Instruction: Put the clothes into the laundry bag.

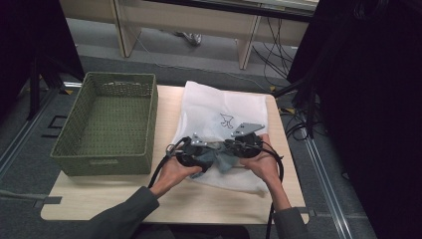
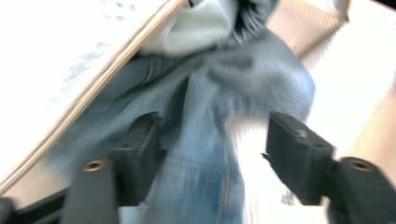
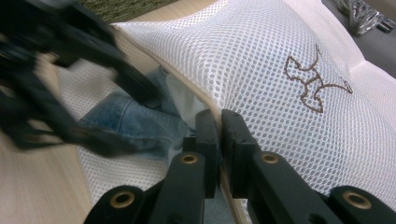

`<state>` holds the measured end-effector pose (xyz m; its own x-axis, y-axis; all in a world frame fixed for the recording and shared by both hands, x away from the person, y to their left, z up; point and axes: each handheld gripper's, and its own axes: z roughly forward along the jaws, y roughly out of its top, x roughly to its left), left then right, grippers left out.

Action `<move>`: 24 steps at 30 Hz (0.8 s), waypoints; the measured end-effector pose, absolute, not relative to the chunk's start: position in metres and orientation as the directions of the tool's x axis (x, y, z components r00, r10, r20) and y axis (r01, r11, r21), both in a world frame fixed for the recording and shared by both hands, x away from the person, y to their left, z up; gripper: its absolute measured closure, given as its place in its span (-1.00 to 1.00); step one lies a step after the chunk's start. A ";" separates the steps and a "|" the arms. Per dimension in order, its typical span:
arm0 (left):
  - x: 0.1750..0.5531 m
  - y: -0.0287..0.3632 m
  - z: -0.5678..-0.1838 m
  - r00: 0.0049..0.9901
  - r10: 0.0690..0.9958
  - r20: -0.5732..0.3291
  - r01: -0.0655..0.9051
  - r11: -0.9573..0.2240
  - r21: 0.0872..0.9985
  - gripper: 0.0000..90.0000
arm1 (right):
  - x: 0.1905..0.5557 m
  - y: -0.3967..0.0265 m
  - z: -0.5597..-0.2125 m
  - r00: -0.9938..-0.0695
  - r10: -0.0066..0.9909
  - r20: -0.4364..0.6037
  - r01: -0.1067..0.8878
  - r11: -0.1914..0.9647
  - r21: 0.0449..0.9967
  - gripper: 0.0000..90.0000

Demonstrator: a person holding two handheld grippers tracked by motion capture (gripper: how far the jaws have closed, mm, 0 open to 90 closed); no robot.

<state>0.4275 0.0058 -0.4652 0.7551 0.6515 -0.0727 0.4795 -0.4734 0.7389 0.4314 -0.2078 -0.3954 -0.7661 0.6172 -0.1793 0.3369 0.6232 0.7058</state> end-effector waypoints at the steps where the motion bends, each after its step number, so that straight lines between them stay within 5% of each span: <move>1: 0.423 0.012 -0.463 0.753 0.654 -0.065 0.480 -0.479 0.734 -0.29 | 0.431 -0.207 -0.395 -0.766 0.618 -0.178 0.340 0.624 0.703 0.92; 9: 0.414 0.020 -0.492 0.749 0.660 -0.060 0.535 -0.548 0.643 -0.52 | 0.430 -0.203 -0.394 -0.777 0.602 -0.183 0.329 0.636 0.698 0.92; 11: 0.423 0.013 -0.503 0.742 0.670 -0.024 0.520 -0.553 0.651 -0.24 | 0.429 -0.202 -0.395 -0.762 0.624 -0.175 0.349 0.623 0.700 0.92; 14: 0.434 0.009 -0.498 0.733 0.679 -0.022 0.498 -0.515 0.698 0.57 | 0.428 -0.201 -0.394 -0.771 0.611 -0.180 0.341 0.635 0.693 0.92; 20: 0.449 -0.004 -0.471 0.712 0.701 -0.044 0.476 -0.437 0.763 0.72 | 0.421 -0.199 -0.386 -0.784 0.593 -0.181 0.319 0.636 0.703 0.92; 24: 0.472 -0.012 -0.490 0.675 0.738 -0.010 0.498 -0.445 0.744 0.73 | 0.422 -0.200 -0.390 -0.783 0.594 -0.185 0.323 0.642 0.695 0.92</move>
